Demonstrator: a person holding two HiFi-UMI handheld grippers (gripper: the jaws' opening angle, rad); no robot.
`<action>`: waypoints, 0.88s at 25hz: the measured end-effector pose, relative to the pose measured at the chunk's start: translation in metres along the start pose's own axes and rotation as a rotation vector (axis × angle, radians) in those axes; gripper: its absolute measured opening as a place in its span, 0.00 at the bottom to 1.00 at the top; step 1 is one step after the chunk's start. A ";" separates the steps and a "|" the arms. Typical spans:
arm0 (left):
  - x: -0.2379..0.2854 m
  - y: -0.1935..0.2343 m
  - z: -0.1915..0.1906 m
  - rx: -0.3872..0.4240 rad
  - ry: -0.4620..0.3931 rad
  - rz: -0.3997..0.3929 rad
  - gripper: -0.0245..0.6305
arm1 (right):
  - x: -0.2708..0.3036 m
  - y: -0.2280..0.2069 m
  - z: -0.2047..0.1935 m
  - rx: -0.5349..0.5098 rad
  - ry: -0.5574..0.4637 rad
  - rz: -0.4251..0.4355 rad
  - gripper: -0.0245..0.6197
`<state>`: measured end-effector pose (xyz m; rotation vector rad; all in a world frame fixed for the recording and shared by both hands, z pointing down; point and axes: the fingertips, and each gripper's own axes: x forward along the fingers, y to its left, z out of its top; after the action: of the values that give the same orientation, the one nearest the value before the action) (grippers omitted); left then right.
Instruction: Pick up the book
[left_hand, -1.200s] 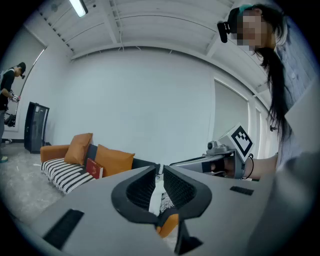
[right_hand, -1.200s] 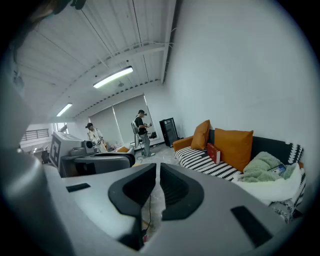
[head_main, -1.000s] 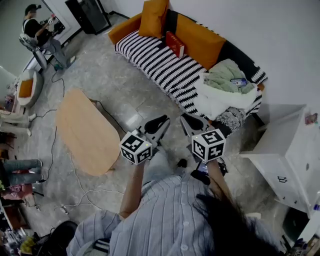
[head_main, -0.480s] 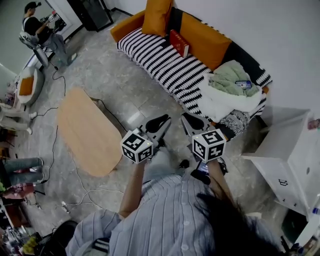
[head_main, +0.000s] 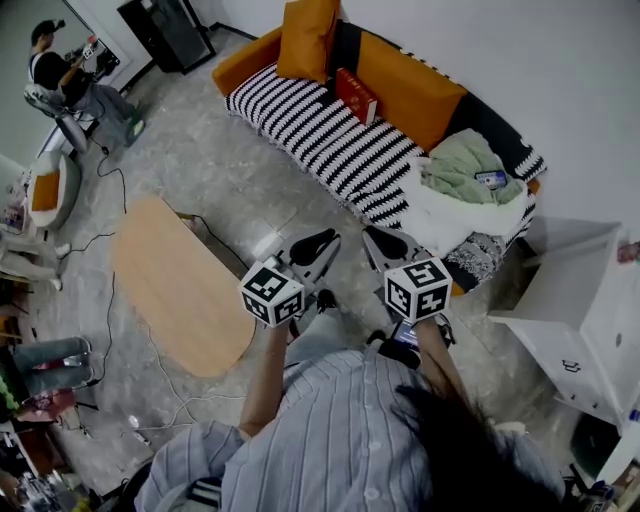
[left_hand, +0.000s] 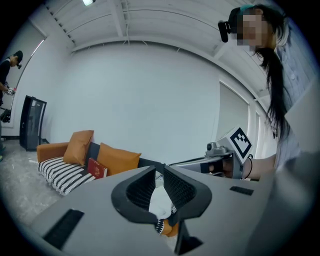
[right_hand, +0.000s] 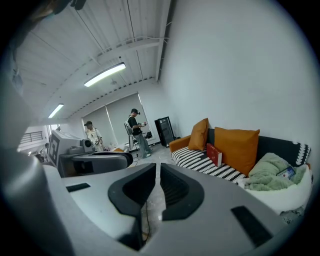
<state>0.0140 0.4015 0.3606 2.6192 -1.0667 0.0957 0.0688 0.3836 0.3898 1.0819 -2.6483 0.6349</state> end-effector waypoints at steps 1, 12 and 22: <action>0.000 0.008 0.003 0.005 0.002 -0.003 0.10 | 0.007 -0.001 0.003 0.000 -0.001 -0.004 0.10; -0.014 0.096 0.023 0.010 0.006 -0.015 0.10 | 0.086 0.013 0.023 0.021 0.006 -0.035 0.10; -0.029 0.142 0.030 0.019 0.009 -0.057 0.10 | 0.134 0.026 0.032 0.032 0.010 -0.080 0.10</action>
<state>-0.1061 0.3159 0.3637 2.6610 -0.9918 0.1047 -0.0455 0.3027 0.4006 1.1838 -2.5799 0.6673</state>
